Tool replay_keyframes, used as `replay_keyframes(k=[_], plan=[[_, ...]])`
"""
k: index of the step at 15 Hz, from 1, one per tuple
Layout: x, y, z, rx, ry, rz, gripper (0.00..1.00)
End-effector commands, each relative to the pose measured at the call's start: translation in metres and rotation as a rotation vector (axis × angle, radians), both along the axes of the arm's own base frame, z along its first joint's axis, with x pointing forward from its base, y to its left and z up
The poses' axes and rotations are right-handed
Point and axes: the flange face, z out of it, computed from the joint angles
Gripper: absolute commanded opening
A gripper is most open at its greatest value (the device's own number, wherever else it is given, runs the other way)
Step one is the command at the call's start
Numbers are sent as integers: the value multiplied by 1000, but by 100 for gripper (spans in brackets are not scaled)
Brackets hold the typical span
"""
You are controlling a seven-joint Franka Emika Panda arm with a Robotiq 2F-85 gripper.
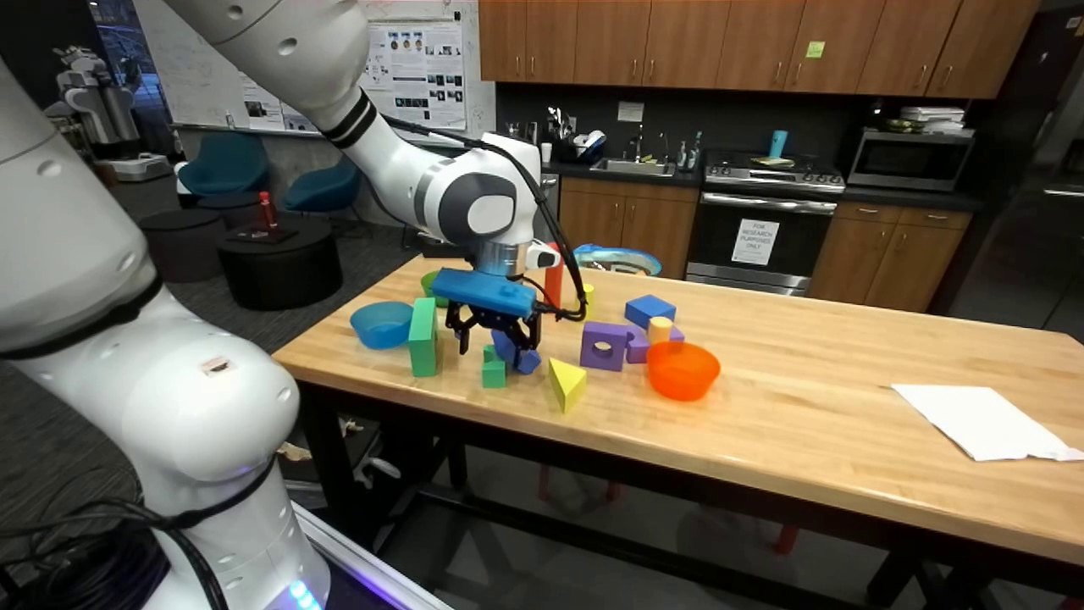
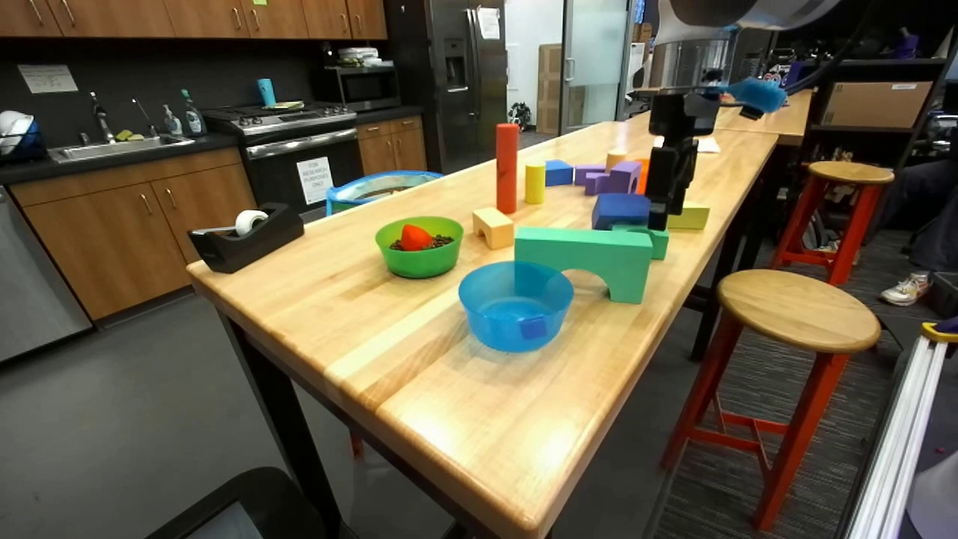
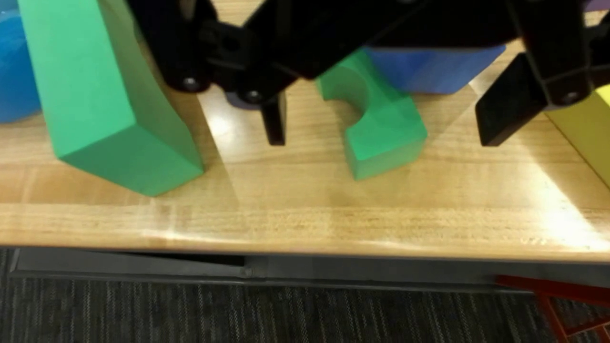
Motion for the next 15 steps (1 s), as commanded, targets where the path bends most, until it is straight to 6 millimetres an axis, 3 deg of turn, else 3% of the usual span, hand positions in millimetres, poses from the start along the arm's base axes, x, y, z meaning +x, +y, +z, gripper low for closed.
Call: replay_keyframes(k=[1, 9, 10, 15], plan=[[5, 0, -10, -14, -4, 19, 100], [12, 4, -23, -37, -11, 30, 100], [12, 4, -24, -38, -11, 31, 81], [13, 3, -26, -42, -15, 34, 45]])
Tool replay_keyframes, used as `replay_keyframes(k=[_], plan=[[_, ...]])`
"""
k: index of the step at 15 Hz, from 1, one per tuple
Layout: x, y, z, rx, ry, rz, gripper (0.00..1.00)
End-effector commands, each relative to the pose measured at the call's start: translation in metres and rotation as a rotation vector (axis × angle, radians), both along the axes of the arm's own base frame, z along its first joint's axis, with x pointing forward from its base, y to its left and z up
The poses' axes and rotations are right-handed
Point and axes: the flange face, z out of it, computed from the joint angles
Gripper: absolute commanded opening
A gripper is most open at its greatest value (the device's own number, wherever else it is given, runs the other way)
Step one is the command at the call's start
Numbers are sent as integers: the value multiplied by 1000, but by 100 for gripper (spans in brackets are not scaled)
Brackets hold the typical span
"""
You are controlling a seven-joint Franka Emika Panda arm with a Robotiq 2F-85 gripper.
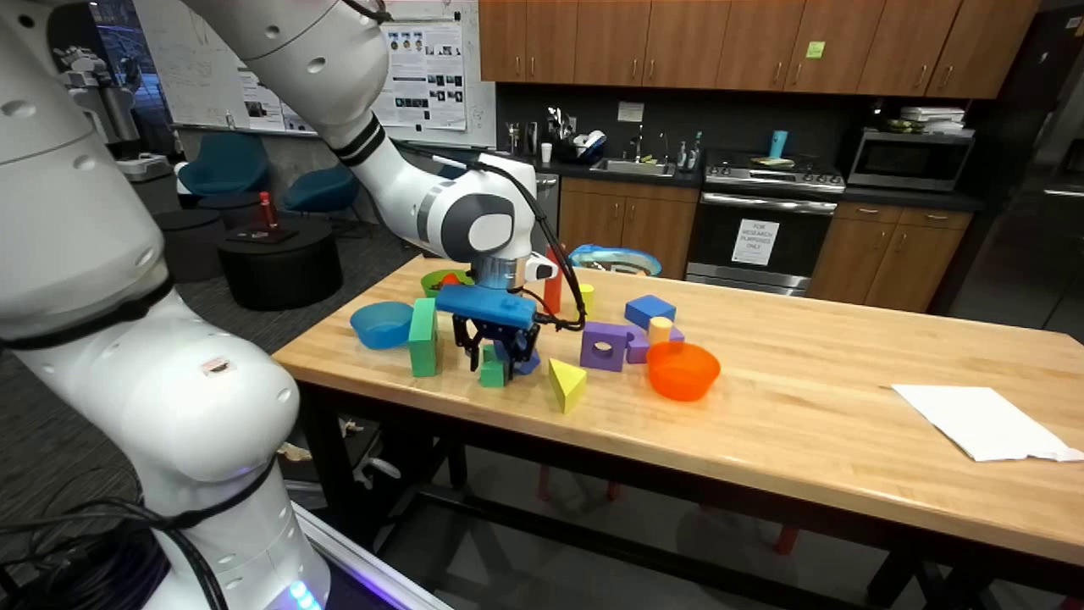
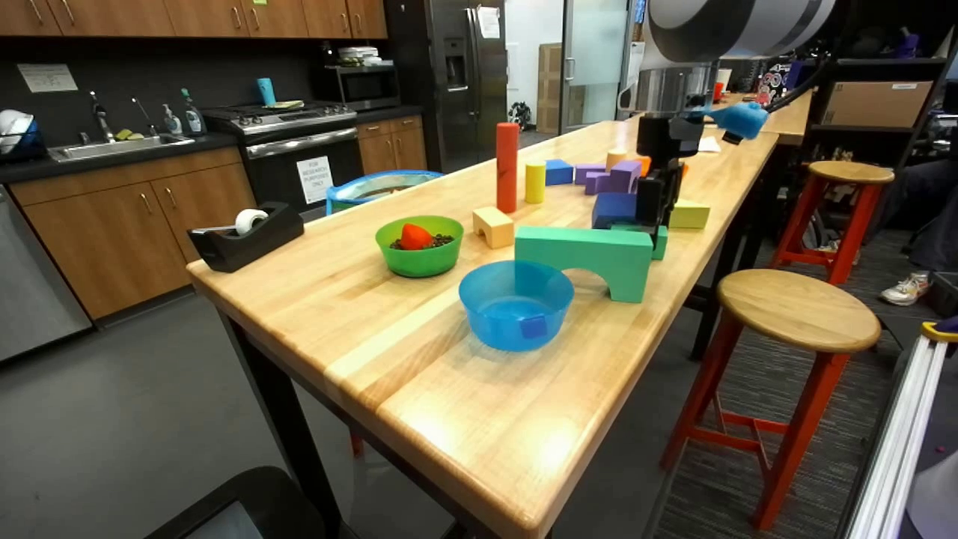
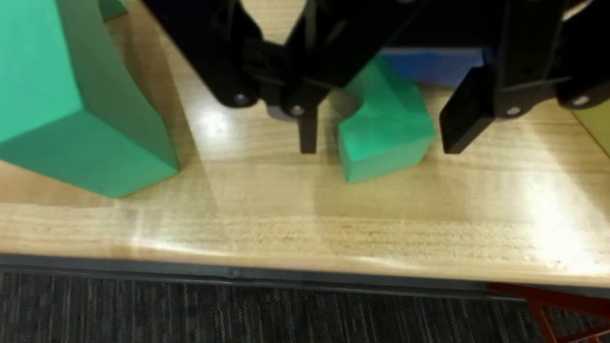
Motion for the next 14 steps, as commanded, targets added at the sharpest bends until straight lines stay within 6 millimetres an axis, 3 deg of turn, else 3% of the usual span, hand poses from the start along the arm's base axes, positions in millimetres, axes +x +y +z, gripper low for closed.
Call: replay_keyframes(k=[1, 4, 14], plan=[[3, -4, -1, -14, -9, 12, 35], [3, -3, -1, -16, -9, 14, 16], [-8, 3, -2, -37, 19, 60, 16]])
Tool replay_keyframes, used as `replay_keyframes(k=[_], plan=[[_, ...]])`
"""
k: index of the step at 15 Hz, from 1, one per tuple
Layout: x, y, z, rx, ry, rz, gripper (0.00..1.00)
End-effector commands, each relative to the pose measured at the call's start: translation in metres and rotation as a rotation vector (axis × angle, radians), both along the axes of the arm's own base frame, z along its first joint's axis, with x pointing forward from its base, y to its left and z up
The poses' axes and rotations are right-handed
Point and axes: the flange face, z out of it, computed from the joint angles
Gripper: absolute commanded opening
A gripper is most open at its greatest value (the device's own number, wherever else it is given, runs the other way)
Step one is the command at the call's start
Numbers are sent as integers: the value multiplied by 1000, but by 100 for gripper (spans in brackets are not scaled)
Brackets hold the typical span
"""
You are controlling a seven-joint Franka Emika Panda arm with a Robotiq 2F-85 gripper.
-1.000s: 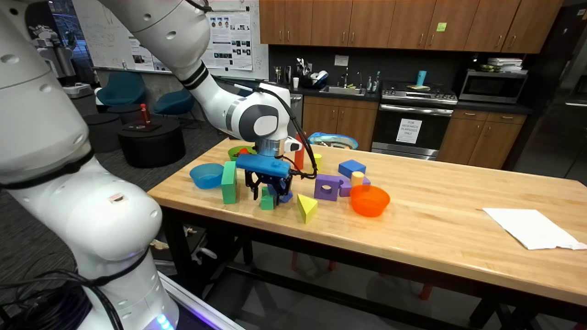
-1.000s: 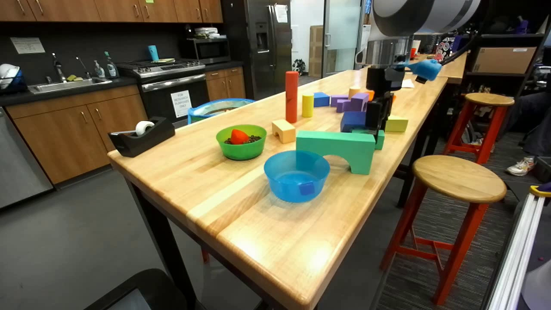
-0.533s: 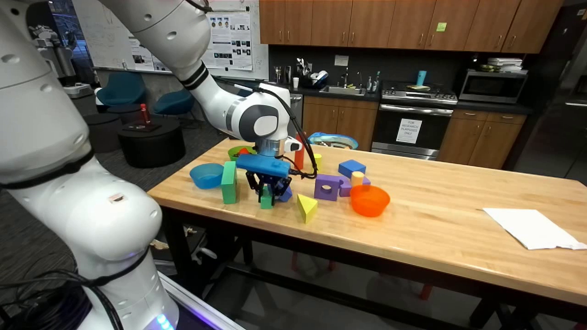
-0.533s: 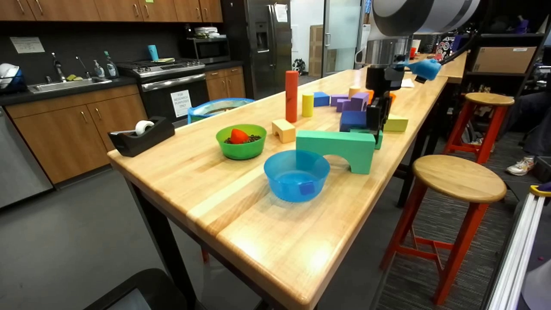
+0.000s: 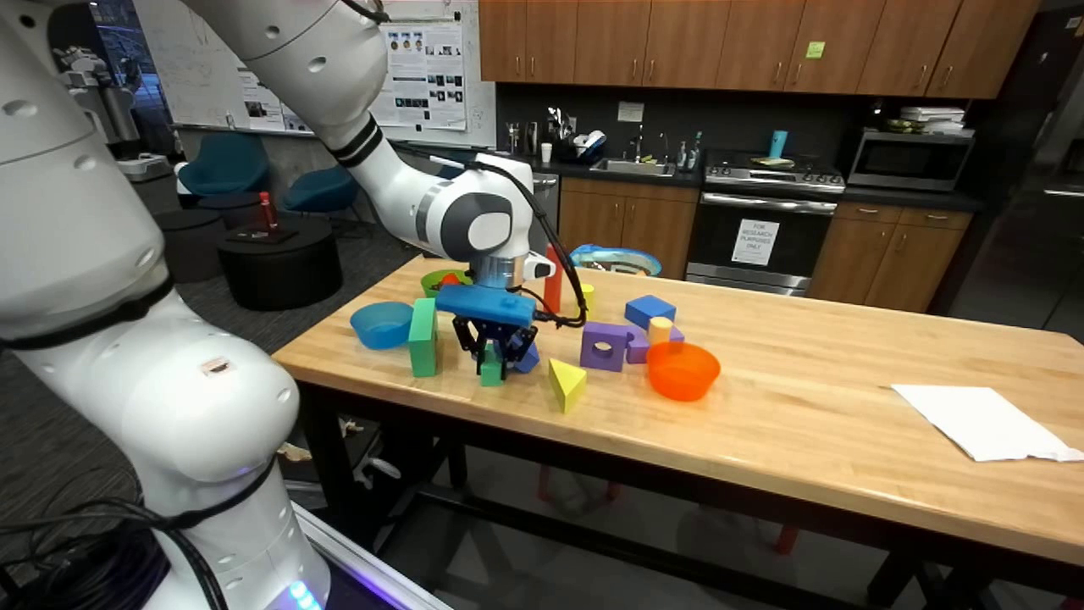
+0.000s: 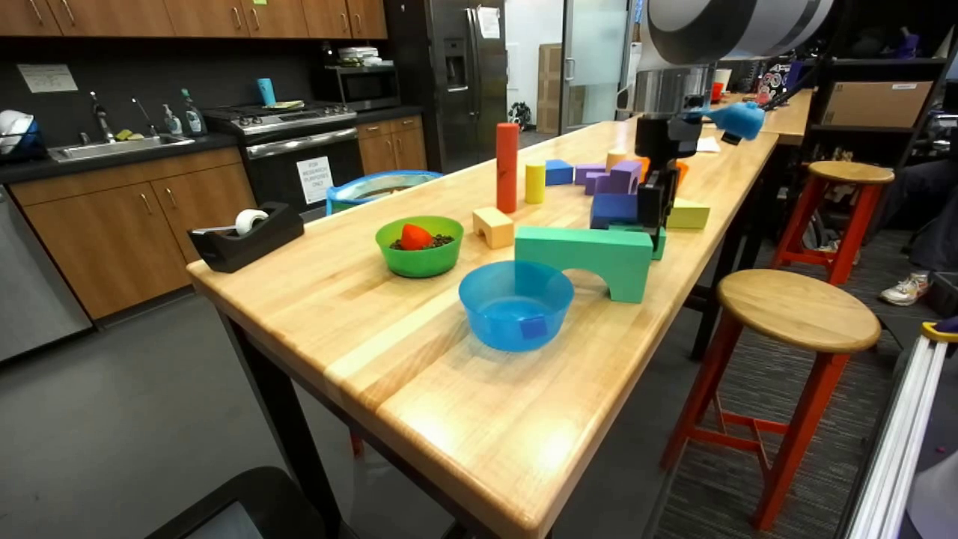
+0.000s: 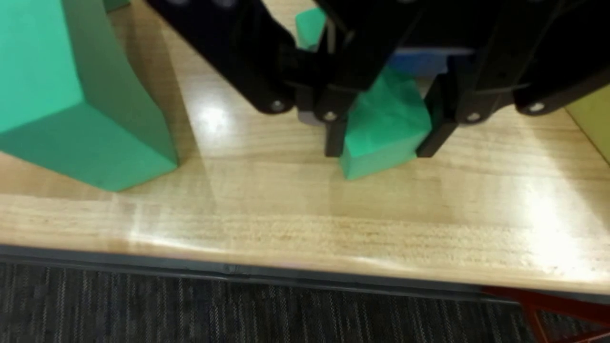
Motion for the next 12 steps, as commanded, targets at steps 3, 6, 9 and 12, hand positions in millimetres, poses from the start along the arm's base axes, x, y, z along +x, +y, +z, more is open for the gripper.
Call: replay_keyframes(k=[3, 6, 9, 12], plan=[[-18, 3, -1, -50, 22, 79, 16], [-30, 8, 1, -57, 37, 128, 16], [-42, 6, 3, -67, 56, 151, 16], [-46, -6, 9, -81, 45, 122, 16]])
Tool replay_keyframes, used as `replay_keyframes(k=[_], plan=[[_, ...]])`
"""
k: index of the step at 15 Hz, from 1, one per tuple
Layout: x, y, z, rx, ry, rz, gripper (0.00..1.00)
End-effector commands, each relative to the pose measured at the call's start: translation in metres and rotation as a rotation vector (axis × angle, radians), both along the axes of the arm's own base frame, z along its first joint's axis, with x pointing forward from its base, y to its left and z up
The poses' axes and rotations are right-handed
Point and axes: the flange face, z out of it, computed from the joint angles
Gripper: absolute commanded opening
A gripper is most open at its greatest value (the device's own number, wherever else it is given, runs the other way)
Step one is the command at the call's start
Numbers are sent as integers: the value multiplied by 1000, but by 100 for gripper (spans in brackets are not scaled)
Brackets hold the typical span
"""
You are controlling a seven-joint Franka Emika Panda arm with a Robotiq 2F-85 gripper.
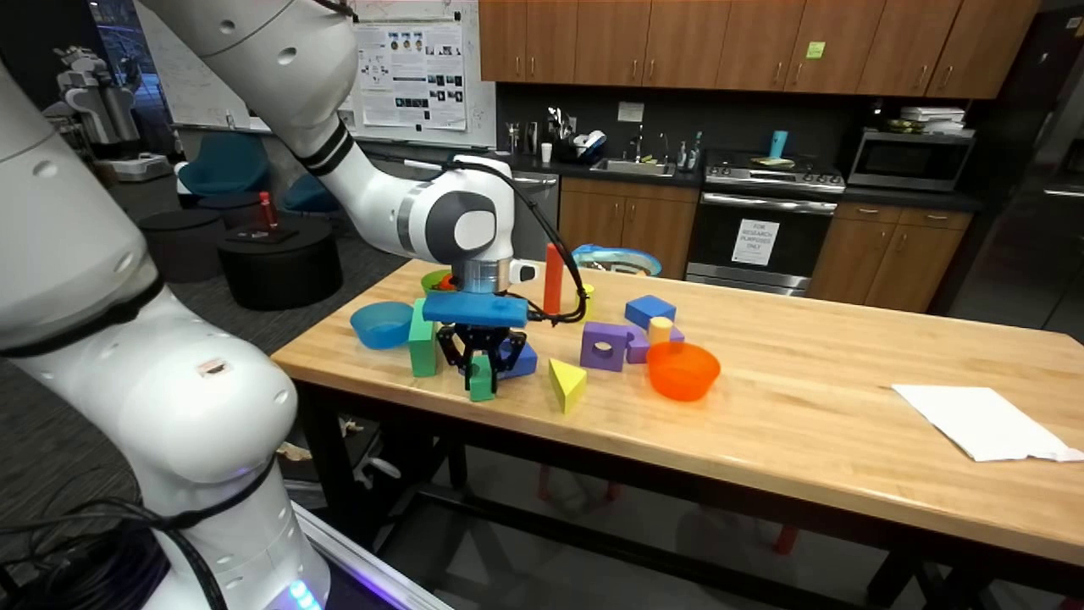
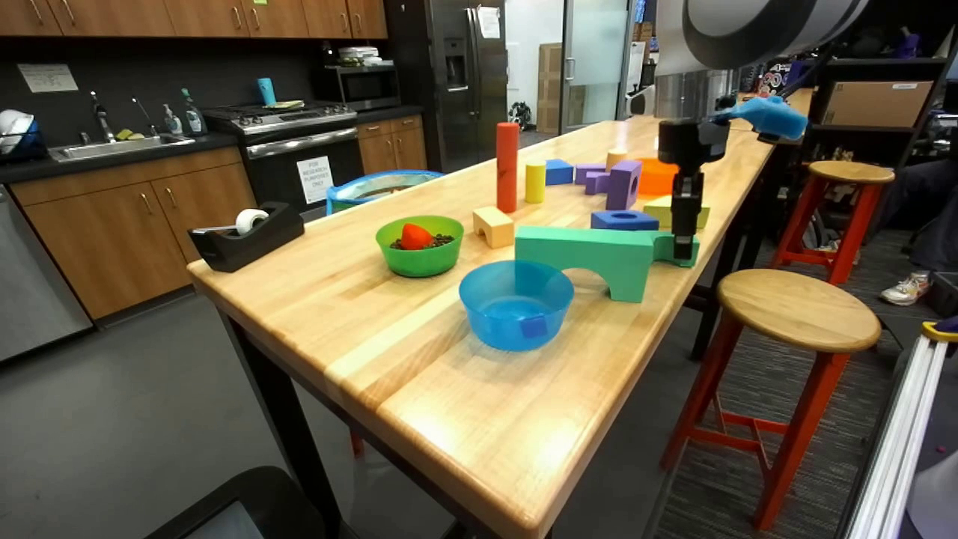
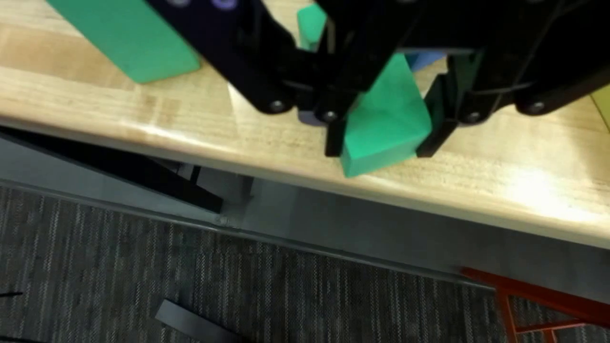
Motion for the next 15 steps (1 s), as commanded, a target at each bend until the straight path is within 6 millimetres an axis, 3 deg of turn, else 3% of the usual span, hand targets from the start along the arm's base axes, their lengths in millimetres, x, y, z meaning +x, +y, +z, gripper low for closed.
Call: replay_keyframes(k=[1, 8, 15], plan=[[-14, -16, 11, -18, -12, -16, 16], [2, -49, 45, -9, -108, -132, 16], [9, -61, 50, -37, -116, -168, 16]])
